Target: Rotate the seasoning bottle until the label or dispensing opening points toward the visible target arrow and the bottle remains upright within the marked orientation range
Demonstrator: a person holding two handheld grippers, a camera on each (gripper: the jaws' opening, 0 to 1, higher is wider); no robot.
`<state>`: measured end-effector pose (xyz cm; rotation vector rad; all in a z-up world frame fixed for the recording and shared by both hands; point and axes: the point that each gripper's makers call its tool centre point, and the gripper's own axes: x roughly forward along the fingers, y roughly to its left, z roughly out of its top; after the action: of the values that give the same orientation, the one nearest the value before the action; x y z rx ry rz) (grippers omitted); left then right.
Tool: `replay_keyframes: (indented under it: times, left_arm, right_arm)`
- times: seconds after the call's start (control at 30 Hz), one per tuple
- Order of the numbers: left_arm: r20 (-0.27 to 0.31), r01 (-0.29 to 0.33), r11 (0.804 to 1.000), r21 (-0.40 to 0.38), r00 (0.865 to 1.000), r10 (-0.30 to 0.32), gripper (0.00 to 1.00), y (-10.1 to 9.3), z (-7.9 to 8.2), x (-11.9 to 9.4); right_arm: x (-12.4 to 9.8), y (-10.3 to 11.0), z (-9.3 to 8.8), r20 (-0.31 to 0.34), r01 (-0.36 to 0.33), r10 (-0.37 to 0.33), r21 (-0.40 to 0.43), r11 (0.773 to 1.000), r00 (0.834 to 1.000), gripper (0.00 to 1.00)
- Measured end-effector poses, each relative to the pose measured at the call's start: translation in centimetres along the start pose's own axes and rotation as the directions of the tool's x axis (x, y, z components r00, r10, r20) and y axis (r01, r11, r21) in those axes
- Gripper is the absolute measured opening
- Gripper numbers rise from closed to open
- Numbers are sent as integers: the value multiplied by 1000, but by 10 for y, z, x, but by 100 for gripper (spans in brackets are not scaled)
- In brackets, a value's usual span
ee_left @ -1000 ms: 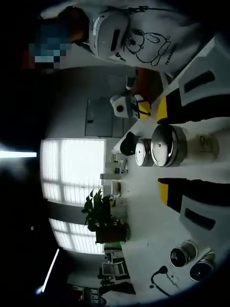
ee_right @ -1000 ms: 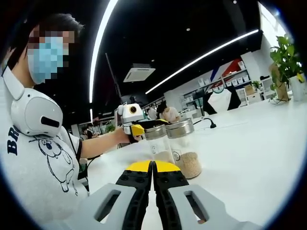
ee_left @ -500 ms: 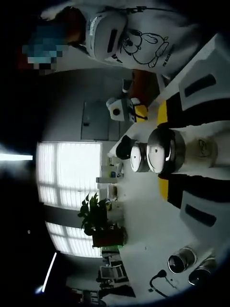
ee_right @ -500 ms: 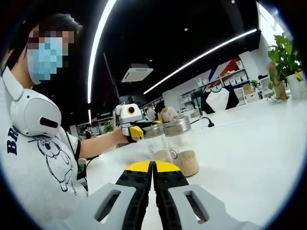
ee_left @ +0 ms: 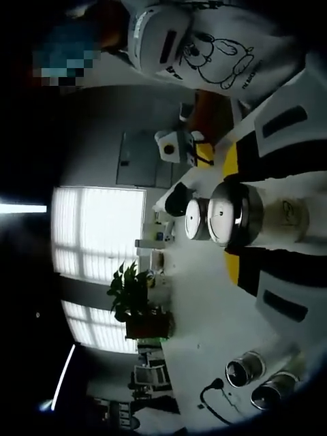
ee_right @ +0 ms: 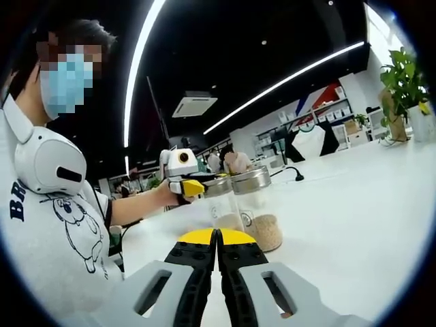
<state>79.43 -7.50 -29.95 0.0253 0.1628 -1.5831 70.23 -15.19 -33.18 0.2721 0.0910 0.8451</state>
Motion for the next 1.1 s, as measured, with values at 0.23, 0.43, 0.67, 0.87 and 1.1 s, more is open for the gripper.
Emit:
replay_keyframes:
  times: [0.23,0.43,0.67,0.87,1.1]
  left_arm:
    - [4,-86,996,-10,996,86,40,0,-1,1]
    - [-14,-150,989,-7,989,150,40,1,-1,1]
    - [14,-198,979,-44,980,199,40,5,0,-1]
    - [23,-230,971,-70,972,232,40,6,-1,-2]
    - [40,-296,951,-89,953,300,40,6,-2,-1]
  right_arm:
    - [3,-1,4,11,-5,5,-4,1000,1000,0]
    - [3,0,5,4,-3,3,-15,1000,1000,0]
    - [4,3,9,10,0,1,-29,1000,1000,0]
    - [3,5,9,-4,-1,0,-55,998,1000,0]
    - [1,4,7,0,5,-5,-41,999,1000,0]
